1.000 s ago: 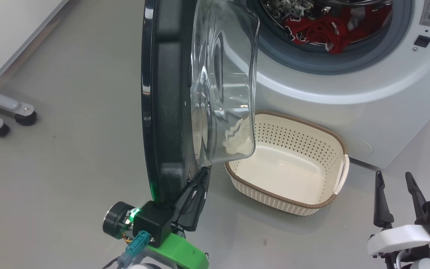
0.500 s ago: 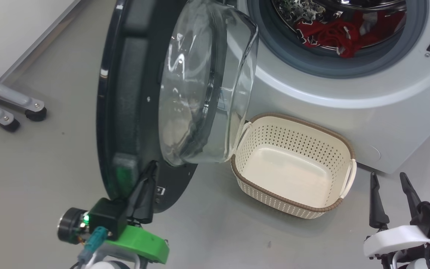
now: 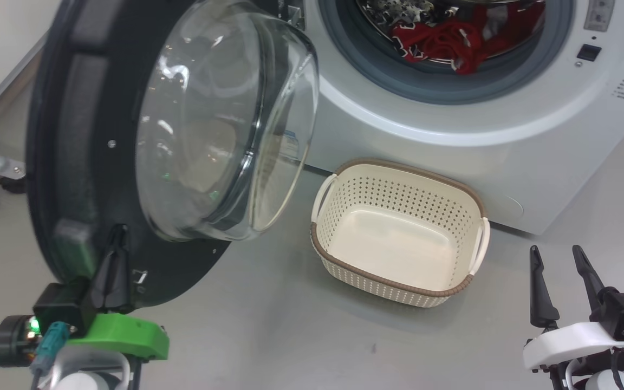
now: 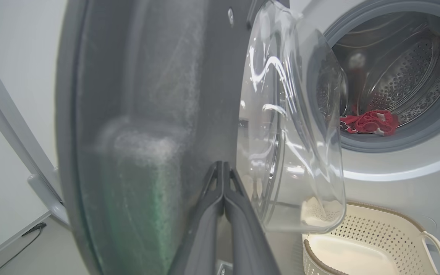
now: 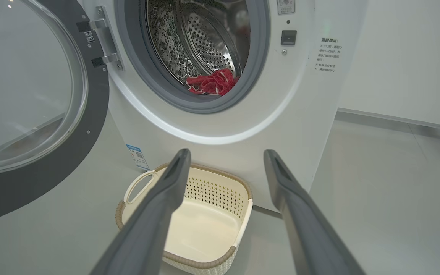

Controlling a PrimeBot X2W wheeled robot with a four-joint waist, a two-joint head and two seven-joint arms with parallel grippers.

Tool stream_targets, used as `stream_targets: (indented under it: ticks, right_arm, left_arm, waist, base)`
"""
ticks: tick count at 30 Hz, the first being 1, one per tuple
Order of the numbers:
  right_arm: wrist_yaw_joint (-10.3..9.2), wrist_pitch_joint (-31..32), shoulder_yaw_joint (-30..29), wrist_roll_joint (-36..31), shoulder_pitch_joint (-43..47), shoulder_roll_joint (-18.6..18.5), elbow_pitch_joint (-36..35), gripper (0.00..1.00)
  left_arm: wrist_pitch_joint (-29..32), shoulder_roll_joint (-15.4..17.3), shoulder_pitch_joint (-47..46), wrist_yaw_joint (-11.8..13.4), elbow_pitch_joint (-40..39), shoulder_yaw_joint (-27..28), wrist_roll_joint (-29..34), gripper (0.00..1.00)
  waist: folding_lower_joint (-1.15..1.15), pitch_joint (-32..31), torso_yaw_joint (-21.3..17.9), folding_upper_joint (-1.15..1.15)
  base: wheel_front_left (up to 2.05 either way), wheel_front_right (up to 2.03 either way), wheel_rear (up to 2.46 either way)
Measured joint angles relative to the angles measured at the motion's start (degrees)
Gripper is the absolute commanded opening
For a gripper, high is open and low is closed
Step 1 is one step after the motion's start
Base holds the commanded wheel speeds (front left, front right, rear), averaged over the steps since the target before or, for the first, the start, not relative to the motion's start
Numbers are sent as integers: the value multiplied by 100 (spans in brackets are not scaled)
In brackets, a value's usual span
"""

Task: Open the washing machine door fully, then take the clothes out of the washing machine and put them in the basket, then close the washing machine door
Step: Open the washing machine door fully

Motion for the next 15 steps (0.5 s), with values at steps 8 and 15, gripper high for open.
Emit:
stream_targets:
  ticks: [8, 15]
  right_arm:
    - [-3, 24, -3, -16, -133, -47, -19, 100]
    - [-3, 24, -13, -16, -181, -47, -34, 100]
  left_arm:
    - [1, 32, -31, 0, 208, 542, 98, 0]
    - [-44, 27, -213, 0, 515, 1021, 93, 0]
  waist:
    - [0, 108, -291, 0]
    - [0, 197, -510, 0]
  base:
    - [0, 0, 0]
    - [0, 0, 0]
